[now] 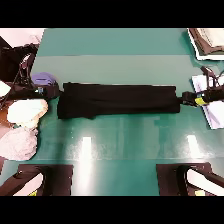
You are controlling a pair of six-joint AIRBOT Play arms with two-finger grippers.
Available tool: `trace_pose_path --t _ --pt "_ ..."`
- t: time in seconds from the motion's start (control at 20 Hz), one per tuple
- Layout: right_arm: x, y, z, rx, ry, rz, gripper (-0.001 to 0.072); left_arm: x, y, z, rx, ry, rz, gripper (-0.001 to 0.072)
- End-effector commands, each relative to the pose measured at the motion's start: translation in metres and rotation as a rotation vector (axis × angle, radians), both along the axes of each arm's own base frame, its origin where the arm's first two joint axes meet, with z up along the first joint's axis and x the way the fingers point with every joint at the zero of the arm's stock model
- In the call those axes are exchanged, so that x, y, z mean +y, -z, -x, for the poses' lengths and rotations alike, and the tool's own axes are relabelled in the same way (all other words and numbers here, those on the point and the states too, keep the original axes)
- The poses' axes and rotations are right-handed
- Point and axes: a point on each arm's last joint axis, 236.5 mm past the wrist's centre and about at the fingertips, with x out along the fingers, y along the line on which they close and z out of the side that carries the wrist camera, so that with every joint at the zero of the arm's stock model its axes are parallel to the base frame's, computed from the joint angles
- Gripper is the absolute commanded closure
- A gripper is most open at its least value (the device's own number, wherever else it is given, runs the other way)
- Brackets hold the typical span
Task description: Fold the shirts.
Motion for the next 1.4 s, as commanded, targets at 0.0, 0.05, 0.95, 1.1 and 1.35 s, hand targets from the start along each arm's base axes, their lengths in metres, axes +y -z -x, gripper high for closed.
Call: trace_pose_path --t 0.0,0.05,0.95,1.1,1.35 --pt "0.01 0.009 -0.035 0.007 -0.029 -0.007 0.0698 0.015 0.01 -0.038 -0.076 -0.083 -0.02 0.0686" --pt "0.01 0.015 -0.042 0.018 -0.034 -0.007 0.0698 0.019 0.013 -0.046 -0.087 -0.1 -0.023 0.0686" --pt "-0.024 0.029 -0.041 0.102 0.032 -0.206 0.0177 0.007 0.014 -0.063 -0.014 -0.093 0.037 0.0661" --pt "-0.034 0.051 -0.029 0.139 0.064 -0.292 0.0178 -0.001 0.02 -0.052 0.038 -0.056 0.051 0.0677" --pt "-0.024 0.076 -0.045 0.123 0.089 -0.468 0.019 -0.009 0.03 -0.031 0.129 -0.003 0.056 0.0677"
